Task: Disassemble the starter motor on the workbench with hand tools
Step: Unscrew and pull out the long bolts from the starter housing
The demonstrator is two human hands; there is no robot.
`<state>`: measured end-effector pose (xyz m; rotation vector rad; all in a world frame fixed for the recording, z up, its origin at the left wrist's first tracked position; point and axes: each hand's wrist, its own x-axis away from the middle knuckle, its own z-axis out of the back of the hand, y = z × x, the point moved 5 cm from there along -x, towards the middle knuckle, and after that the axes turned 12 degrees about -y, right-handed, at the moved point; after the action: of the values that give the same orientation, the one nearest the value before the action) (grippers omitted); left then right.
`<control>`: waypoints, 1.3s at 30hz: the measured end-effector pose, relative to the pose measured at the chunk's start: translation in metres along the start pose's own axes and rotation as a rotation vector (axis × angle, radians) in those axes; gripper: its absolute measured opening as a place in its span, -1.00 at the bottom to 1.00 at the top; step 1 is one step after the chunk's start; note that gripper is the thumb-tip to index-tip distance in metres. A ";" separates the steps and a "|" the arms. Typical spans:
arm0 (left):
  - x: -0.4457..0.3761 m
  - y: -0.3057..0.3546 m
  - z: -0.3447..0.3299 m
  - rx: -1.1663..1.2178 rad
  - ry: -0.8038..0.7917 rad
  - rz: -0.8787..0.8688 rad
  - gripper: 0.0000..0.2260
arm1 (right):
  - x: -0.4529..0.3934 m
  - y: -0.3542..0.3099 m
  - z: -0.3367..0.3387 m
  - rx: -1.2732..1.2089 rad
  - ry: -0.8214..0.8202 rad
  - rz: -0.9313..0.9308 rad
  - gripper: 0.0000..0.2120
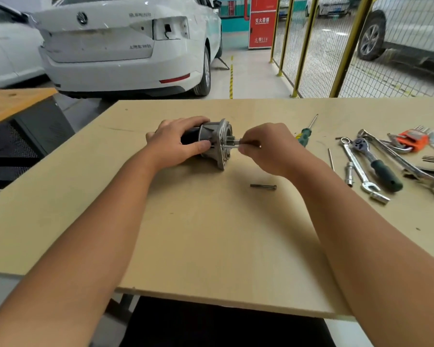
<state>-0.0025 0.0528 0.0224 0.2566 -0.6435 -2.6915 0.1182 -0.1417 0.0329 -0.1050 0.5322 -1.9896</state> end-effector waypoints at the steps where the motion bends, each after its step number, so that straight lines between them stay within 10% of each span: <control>1: 0.000 0.000 0.000 -0.005 0.001 -0.001 -0.46 | -0.001 -0.001 0.000 0.021 -0.008 -0.010 -0.78; 39: 0.001 0.001 0.000 0.006 -0.016 -0.009 -0.43 | 0.003 -0.006 0.000 0.001 0.021 -0.067 -0.88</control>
<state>-0.0032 0.0515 0.0223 0.2397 -0.6573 -2.7029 0.1119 -0.1423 0.0352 -0.1026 0.5481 -2.0578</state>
